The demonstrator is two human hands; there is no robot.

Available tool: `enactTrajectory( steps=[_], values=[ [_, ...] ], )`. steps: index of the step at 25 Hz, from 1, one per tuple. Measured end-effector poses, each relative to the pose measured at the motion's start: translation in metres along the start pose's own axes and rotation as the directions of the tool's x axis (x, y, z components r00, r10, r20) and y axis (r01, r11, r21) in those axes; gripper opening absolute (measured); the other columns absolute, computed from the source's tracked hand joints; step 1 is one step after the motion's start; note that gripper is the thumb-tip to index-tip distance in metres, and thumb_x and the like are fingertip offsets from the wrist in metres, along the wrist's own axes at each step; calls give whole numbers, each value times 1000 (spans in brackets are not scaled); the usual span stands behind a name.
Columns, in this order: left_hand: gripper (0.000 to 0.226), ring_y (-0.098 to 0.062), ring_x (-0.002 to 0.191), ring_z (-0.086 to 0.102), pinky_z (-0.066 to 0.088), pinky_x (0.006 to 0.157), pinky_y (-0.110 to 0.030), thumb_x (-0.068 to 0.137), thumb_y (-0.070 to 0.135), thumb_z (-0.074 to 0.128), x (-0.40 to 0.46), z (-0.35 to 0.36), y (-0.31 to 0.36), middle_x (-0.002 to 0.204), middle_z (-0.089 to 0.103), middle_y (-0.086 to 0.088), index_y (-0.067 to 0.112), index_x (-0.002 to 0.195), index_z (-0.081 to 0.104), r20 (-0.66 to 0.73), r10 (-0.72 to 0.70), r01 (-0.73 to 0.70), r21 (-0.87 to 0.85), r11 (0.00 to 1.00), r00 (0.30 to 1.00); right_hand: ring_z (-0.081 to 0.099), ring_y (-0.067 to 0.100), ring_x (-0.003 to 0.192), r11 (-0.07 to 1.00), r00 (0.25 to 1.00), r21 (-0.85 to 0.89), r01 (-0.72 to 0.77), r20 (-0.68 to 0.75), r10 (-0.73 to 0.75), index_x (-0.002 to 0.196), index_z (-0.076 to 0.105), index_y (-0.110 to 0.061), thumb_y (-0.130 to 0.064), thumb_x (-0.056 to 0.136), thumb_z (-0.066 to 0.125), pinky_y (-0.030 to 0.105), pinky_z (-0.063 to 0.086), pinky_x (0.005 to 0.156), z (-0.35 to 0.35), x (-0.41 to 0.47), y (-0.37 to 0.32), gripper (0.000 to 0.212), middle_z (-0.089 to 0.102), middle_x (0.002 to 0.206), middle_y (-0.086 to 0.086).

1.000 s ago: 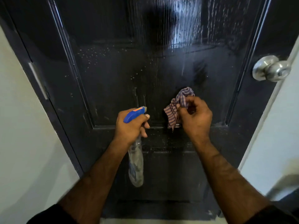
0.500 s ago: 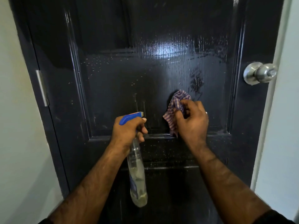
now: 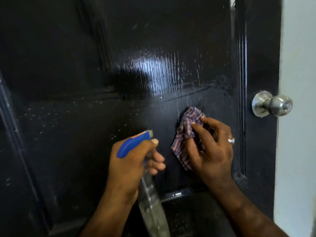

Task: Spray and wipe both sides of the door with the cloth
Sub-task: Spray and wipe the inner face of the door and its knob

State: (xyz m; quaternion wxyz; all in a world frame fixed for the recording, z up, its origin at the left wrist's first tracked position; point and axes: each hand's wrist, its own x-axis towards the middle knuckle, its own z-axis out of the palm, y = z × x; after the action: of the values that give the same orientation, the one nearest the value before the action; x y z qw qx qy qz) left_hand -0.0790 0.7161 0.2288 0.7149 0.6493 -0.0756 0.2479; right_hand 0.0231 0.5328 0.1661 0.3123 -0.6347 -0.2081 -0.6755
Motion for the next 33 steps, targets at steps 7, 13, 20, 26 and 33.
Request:
enactTrajectory(
  steps=[7,13,20,26,33],
  values=[
    [48,-27,38,58,46,48,-30,90,-4,65,12,21,-12,45,49,-15,14,45,61,-124,37,-23,111,994,992,59,41,134,992,985,-5,125,120,-123,130,73,1,-18,104,66,60,49,107,-3,6,25,32,59,146,25],
    [27,-40,57,70,53,46,-32,92,2,66,-22,20,2,60,62,-22,-4,65,68,-235,90,-68,101,993,968,34,44,157,997,997,30,-65,32,64,148,60,0,-21,108,55,67,28,125,25,43,23,45,41,165,26],
    [20,-31,45,58,45,44,-28,69,19,80,-55,2,19,61,58,-24,6,61,68,-302,41,-7,113,994,952,19,42,163,843,775,123,523,343,-531,164,40,-13,-30,100,67,64,18,130,16,2,32,72,25,175,19],
    [22,-27,44,55,46,49,-28,81,13,75,-52,-50,44,59,60,-16,13,60,70,-252,59,-43,69,997,966,12,49,163,994,976,-26,103,198,-96,166,34,-6,-33,110,52,69,13,129,66,54,-75,65,18,174,29],
    [33,-23,45,59,49,50,-30,89,11,70,-42,-114,81,62,64,-14,16,57,75,-232,38,-20,79,997,972,19,43,163,894,846,0,448,324,-424,164,42,-11,-26,103,64,66,22,128,59,24,-68,66,25,174,22]
  ],
)
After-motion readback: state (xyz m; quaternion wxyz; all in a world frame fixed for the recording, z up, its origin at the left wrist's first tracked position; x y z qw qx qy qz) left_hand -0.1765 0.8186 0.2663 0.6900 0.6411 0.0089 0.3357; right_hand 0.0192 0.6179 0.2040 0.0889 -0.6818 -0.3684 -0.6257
